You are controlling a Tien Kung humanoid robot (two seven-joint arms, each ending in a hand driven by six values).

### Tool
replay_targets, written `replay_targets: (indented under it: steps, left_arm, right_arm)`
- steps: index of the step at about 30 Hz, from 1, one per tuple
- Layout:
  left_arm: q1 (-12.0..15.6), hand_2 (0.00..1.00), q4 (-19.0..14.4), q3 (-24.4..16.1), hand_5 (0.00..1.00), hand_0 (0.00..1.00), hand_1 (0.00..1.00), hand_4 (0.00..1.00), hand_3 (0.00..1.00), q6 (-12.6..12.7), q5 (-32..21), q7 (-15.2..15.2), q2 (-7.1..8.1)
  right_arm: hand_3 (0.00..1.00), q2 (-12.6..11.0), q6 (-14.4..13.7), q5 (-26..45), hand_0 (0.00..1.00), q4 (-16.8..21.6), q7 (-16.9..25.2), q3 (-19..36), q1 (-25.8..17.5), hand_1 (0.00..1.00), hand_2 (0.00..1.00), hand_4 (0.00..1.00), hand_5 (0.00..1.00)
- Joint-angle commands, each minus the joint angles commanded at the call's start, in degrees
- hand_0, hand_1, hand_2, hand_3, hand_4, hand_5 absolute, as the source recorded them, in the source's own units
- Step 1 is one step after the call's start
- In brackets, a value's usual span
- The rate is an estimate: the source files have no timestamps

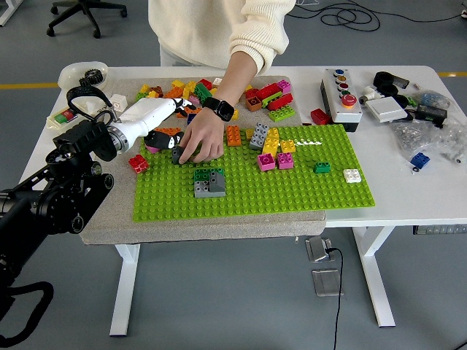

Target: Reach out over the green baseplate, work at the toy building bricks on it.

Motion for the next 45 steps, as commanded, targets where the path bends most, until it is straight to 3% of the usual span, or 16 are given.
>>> replay_targets:
  steps: [3,4,9,10,15,16,33,34,45]
  left_arm:
    - [-0.01,0.634,0.01,-0.02,0.002,0.634,0.721,0.252,0.717,-0.12,-0.06,0.01,0.03]
    - [0.0,0.64,-0.02,-0.1,0.002,0.65,0.725,0.333,0.721,-0.39,-0.16,-0.01,0.05]
    - [-0.14,0.64,-0.27,-0.56,0.002,0.65,0.725,0.333,0.721,-2.48,0.57,0.41,0.13]
    - [-0.15,0.753,-0.29,-0.59,0.073,0.8,0.794,0.752,0.829,-2.62,0.65,0.45,0.14]
    - [-0.38,0.753,-0.6,-0.91,0.073,0.8,0.794,0.752,0.829,-4.84,2.04,0.89,0.32]
    - [-0.49,0.784,-0.58,-1.03,0.11,0.842,0.832,0.842,0.86,-5.4,2.59,1.11,0.33]
    - [-0.16,0.779,1.58,-0.65,0.114,0.864,0.842,0.864,0.837,-7.08,3.76,2.06,-0.06]
    - [-0.1,0.728,1.6,-0.66,0.108,0.859,0.827,0.867,0.808,-7.17,3.76,2.09,-0.04]
    - [-0.02,0.702,1.11,-1.24,0.11,0.856,0.815,0.868,0.779,-9.44,3.76,2.41,0.32]
  right_arm:
    - [0.602,0.01,0.0,0.01,0.74,0.0,0.01,-0.04,-0.01,0.643,0.678,0.819,0.53]
    - [0.602,0.02,-0.01,0.0,0.74,0.0,0.01,-0.02,-0.03,0.643,0.679,0.819,0.53]
    - [0.602,-0.02,-0.05,0.03,0.74,0.0,0.0,0.03,-0.03,0.643,0.679,0.819,0.53]
    - [0.602,-0.02,-0.05,0.03,0.74,0.0,0.0,0.03,-0.03,0.643,0.679,0.819,0.53]
    - [0.602,-0.07,-0.07,0.11,0.74,0.0,0.0,0.14,0.03,0.643,0.679,0.819,0.53]
    - [0.602,-0.08,-0.08,0.15,0.74,0.0,-0.01,0.19,0.04,0.643,0.679,0.818,0.53]
    - [0.603,-0.11,-0.22,0.53,0.74,0.0,0.03,0.33,0.08,0.643,0.679,0.819,0.531]
    - [0.604,-0.13,-0.22,0.52,0.74,0.0,0.04,0.36,0.06,0.643,0.679,0.82,0.53]
    - [0.604,-0.1,-0.27,0.77,0.74,0.0,0.09,0.41,0.03,0.643,0.679,0.82,0.531]
